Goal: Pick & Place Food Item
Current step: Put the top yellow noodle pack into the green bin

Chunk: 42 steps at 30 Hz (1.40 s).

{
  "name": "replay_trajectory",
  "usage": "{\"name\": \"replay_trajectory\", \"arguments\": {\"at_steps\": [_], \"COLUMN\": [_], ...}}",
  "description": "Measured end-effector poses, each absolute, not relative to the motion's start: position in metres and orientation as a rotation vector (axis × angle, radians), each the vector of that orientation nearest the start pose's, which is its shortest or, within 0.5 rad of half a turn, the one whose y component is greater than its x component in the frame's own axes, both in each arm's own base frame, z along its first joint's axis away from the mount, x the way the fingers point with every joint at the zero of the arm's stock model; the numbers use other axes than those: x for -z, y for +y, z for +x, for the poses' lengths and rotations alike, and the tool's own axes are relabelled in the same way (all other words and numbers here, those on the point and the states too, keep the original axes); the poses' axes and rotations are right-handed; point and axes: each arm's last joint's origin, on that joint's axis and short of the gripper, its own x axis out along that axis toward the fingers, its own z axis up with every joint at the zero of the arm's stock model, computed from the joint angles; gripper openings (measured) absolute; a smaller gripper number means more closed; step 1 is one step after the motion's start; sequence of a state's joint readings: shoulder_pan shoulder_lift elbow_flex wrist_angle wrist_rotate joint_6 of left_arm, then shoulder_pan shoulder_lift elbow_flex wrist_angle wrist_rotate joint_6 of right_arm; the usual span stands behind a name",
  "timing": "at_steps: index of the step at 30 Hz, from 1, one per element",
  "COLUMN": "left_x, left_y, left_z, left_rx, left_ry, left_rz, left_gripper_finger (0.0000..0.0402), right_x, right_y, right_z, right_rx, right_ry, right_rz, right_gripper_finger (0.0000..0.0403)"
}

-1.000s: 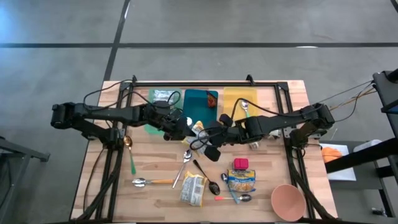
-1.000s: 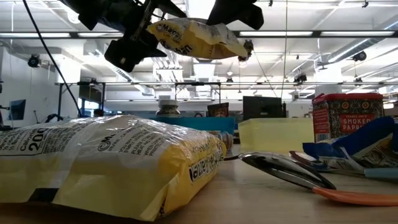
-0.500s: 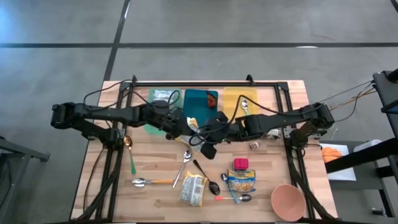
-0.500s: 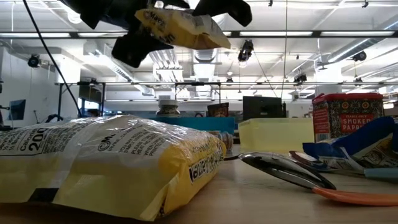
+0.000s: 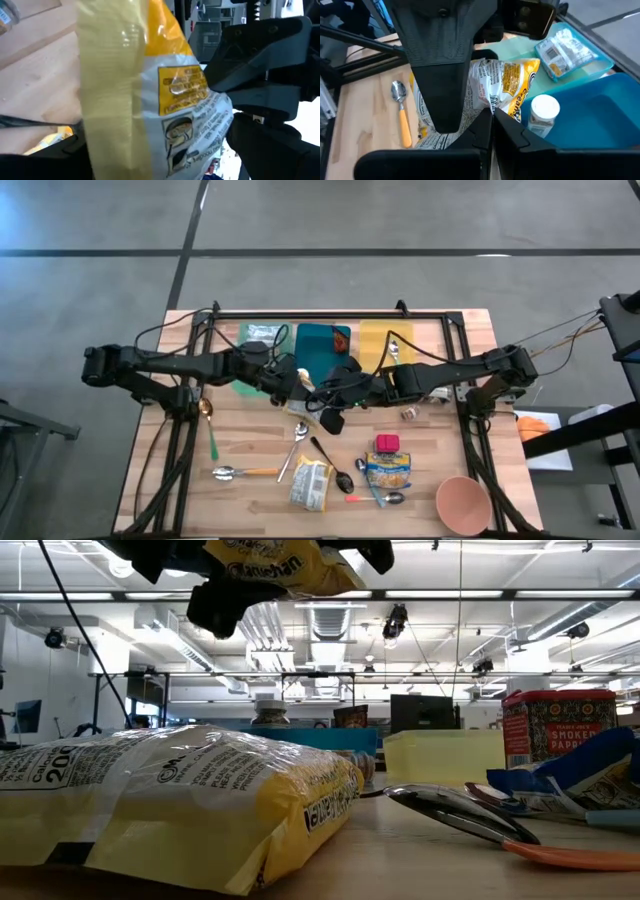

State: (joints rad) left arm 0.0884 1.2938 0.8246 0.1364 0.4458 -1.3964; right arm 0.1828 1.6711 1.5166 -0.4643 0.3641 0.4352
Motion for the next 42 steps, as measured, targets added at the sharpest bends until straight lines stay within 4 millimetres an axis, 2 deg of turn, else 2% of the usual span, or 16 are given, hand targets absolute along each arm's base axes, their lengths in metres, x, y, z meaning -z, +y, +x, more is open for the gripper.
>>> {"name": "replay_trajectory", "arguments": {"at_steps": [5, 8, 11, 17, 19, 26, 31, 34, 37, 42], "left_x": [-0.27, -0.272, -0.274, -0.273, -0.273, -0.272, -0.273, -0.274, -0.275, -0.276], "left_y": [0.012, 0.012, 0.011, 0.011, 0.011, 0.011, 0.011, 0.01, 0.01, 0.011], "left_z": [0.282, 0.283, 0.283, 0.283, 0.283, 0.283, 0.283, 0.283, 0.283, 0.283], "left_rx": [0.087, 0.116, 0.142, 0.143, 0.141, 0.146, 0.155, 0.161, 0.168, 0.167], "left_ry": [0.513, 0.502, 0.49, 0.495, 0.497, 0.503, 0.511, 0.512, 0.507, 0.504], "left_rz": [-1.421, -1.401, -1.386, -1.367, -1.367, -1.372, -1.388, -1.389, -1.387, -1.391], "left_gripper_finger": [0.0368, 0.0341, 0.0287, 0.0152, 0.0124, 0.0124, 0.0148, 0.0139, 0.0124, 0.0124], "right_x": [-0.333, -0.333, -0.334, -0.335, -0.335, -0.335, -0.337, -0.341, -0.345, -0.351], "right_y": [0.057, 0.056, 0.055, 0.055, 0.055, 0.055, 0.056, 0.055, 0.054, 0.054], "right_z": [0.371, 0.371, 0.372, 0.371, 0.371, 0.371, 0.37, 0.367, 0.364, 0.359], "right_rx": [0.302, 0.305, 0.308, 0.307, 0.305, 0.299, 0.287, 0.253, 0.234, 0.238], "right_ry": [0.543, 0.541, 0.536, 0.532, 0.532, 0.534, 0.533, 0.532, 0.525, 0.508], "right_rz": [0.242, 0.231, 0.229, 0.221, 0.216, 0.21, 0.214, 0.23, 0.245, 0.289], "right_gripper_finger": [0.0008, 0.0008, 0.0008, 0.0008, 0.0008, 0.0008, 0.0008, 0.0017, 0.0054, 0.0157]}}
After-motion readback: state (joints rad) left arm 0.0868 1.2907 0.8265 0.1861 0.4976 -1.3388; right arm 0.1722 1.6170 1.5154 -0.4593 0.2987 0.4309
